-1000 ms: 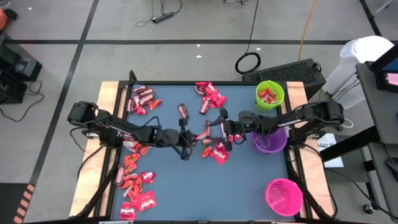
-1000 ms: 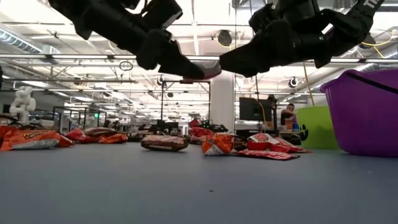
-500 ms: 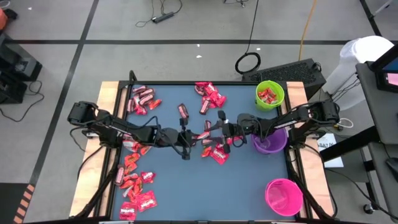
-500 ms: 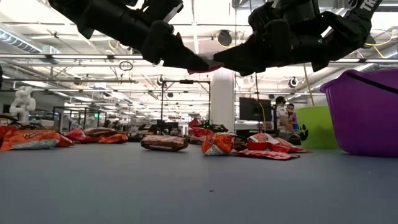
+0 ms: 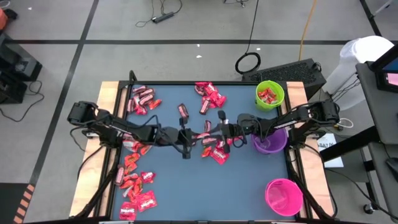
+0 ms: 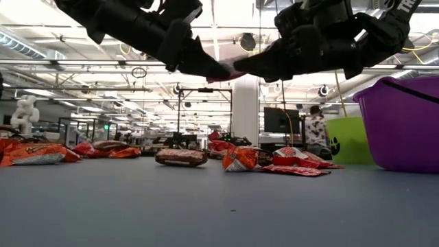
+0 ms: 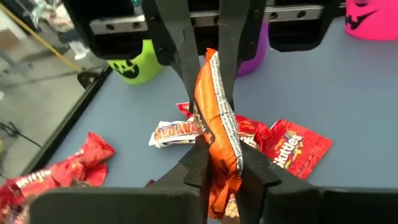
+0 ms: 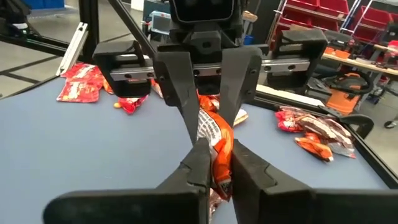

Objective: Organize candy in baskets
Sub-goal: Put the orange chocolate bar into the green bucket

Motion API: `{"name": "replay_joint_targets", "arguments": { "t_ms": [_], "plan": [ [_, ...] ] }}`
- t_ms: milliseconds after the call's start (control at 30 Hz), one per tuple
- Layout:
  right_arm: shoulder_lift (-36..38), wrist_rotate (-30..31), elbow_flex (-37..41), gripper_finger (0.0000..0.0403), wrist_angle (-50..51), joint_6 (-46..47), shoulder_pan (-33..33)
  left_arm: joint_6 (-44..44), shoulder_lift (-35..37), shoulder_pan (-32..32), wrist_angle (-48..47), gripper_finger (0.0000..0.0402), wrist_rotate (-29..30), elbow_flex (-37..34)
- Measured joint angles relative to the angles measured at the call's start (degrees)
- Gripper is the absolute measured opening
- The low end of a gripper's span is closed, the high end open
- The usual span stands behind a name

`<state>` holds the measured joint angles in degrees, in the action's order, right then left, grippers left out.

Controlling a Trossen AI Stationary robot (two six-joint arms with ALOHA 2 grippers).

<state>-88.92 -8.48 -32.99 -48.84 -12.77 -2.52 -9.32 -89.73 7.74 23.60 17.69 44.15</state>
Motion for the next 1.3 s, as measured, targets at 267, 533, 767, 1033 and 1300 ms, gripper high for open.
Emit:
{"name": "replay_joint_targets", "arguments": {
  "t_ms": [267,533,767,1033,1300],
  "plan": [
    [6.13,6.73,-0.02,0.0027,7.48,-1.11,-0.03,3.08,0.0,-1.02,-9.04,0.0146,-3.25,0.08],
    [22.78,29.23,-0.07,0.0034,27.66,-2.88,-0.14,4.47,-0.01,-0.92,-11.56,0.0162,-2.99,0.05],
    [37.01,53.72,-0.07,0.0035,44.05,-2.98,-3.25,4.47,-0.01,-0.91,-11.54,0.0162,-2.78,0.05],
    [45.66,59.64,-0.07,0.0036,58.42,0.01,-12.99,4.45,-0.02,-0.91,-10.61,0.0162,-2.66,0.05],
    [44.85,55.95,-3.76,0.0027,79.76,11.95,-25.86,4.45,-0.02,-0.91,-10.58,0.0162,-2.66,0.05]
  ]
}}
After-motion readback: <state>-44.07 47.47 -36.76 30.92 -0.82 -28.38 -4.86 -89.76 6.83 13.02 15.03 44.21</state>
